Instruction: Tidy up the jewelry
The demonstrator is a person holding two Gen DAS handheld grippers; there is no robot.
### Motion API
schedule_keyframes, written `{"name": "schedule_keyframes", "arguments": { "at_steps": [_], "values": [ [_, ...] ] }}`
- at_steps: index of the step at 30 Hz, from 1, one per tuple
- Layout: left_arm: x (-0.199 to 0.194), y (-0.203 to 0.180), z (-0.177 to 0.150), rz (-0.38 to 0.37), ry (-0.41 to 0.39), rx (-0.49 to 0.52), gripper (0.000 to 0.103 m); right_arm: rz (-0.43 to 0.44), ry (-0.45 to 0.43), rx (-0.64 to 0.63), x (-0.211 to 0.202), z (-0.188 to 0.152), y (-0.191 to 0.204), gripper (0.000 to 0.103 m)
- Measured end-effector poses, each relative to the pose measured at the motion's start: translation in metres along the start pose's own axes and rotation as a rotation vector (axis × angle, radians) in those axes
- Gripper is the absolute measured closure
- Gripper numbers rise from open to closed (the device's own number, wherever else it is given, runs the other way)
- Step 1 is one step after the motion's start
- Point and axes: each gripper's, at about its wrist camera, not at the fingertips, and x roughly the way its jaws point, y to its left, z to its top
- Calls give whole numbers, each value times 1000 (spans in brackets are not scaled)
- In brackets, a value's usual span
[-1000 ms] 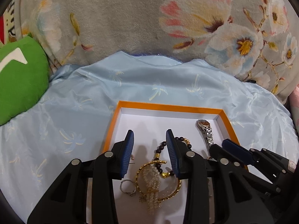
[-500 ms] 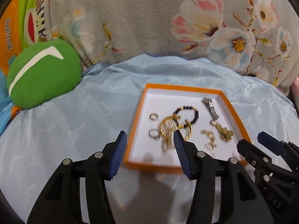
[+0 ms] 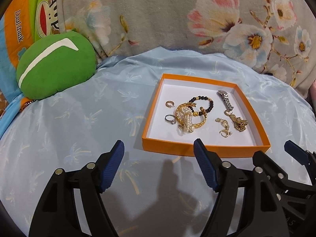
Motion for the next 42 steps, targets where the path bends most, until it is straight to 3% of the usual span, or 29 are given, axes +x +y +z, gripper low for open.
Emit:
{"name": "schedule_keyframes", "arguments": {
  "at_steps": [22, 42],
  "values": [
    [2, -7, 0, 102, 10, 32, 29, -39, 17, -6, 2, -1, 1, 17],
    [3, -6, 0, 102, 17, 34, 27, -43, 16, -7, 2, 1, -3, 17]
  ]
}}
